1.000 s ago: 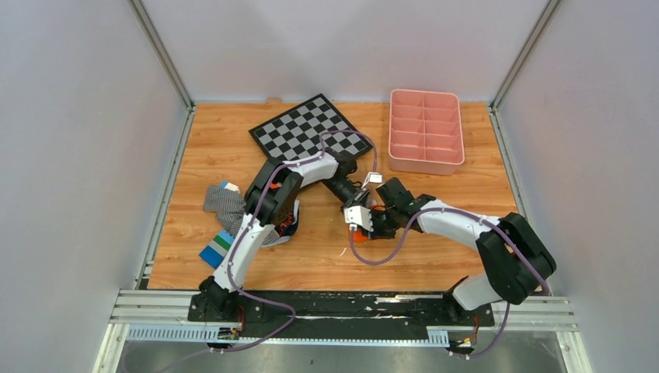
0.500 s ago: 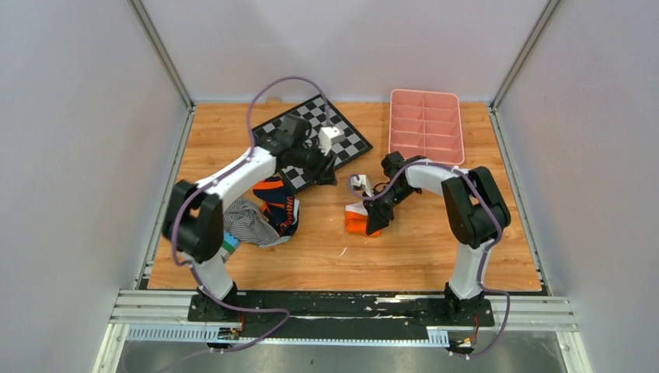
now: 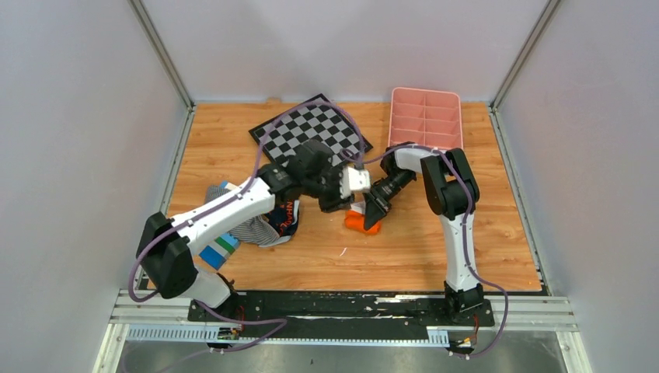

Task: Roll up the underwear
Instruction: Roll the underwear to the center of the board.

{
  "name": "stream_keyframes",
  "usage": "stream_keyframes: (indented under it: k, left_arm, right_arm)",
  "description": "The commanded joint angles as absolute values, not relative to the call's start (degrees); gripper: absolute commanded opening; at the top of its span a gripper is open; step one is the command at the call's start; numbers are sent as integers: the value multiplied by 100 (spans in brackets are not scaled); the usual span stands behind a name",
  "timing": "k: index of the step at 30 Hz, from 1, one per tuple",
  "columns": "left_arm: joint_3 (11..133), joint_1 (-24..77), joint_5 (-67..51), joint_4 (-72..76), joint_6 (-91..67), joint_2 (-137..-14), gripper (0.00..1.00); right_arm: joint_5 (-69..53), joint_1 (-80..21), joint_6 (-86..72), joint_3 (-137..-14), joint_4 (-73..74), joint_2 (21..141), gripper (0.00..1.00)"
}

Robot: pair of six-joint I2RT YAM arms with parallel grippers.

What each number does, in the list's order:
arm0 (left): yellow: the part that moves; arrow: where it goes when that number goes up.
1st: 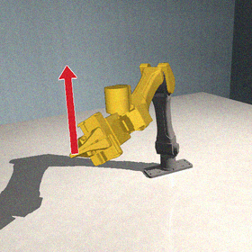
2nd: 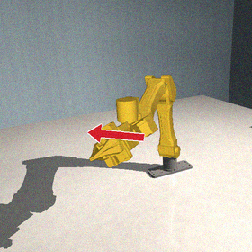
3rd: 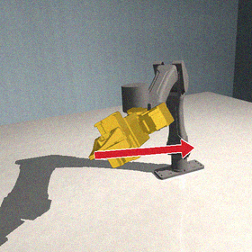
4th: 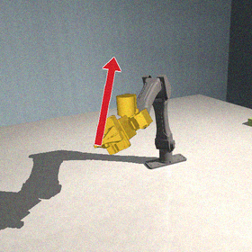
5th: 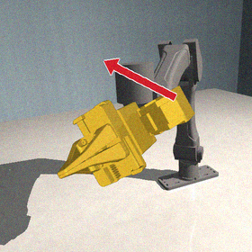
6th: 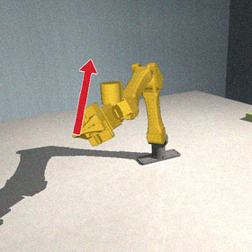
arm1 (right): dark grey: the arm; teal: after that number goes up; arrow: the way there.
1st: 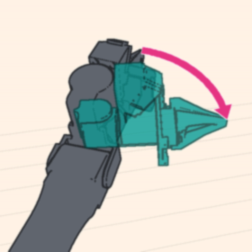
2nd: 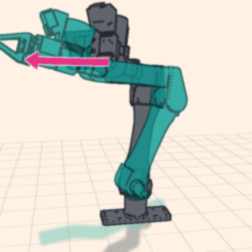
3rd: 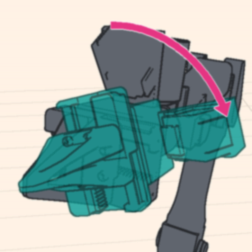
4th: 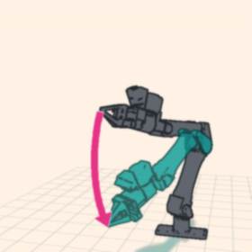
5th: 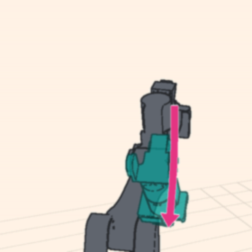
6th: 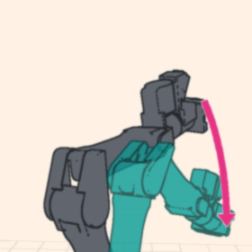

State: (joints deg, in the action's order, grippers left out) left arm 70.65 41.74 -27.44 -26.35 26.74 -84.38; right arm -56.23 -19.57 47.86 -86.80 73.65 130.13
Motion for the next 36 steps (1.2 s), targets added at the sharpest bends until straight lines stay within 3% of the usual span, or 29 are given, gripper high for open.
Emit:
stream_keyframes:
  k: [1, 10, 20, 21, 25, 27, 30, 32, 33, 36]
  left_arm:
    - [6970, 5145, -2271, -3278, 4049, -8560, 48]
    - [6642, 5656, -1090, -1741, 4278, -9537, 50]
    - [6719, 5668, -1081, -1427, 4359, -10448, 49]
    - [6746, 5669, -1089, -1447, 4359, -10507, 47]
    - [6828, 5669, -1210, -1684, 4309, -10615, 18]
    - [6793, 5669, -1354, -1776, 4237, -10556, 7]
    - [6822, 5669, -1664, -2186, 4149, -10545, 0]
    - [6890, 5656, -1920, -2493, 4037, -10592, 0]
    - [6929, 5648, -2064, -2657, 3994, -10632, 0]
    - [7036, 5634, -2335, -3028, 3891, -10764, 0]
  right_arm:
    - [-4802, -1924, 4924, -8805, 7107, 13586, 0]
    - [-4825, -1898, 4887, -8676, 6963, 13475, 0]
    - [-4843, -1898, 4902, -8648, 6958, 13464, 0]
    - [-4847, -1898, 4900, -8634, 6953, 13453, 0]
    - [-4863, -1897, 4920, -8571, 6923, 13395, 2]
    - [-4844, -1892, 4901, -8474, 6850, 13276, 12]
    - [-4783, -1872, 4897, -8335, 6869, 12772, 43]
    - [-4856, -1790, 5011, -8503, 7140, 12305, 74]
    - [-4882, -1705, 5055, -8620, 7278, 12015, 96]
    - [-4849, -1341, 5245, -9296, 7764, 11269, 100]
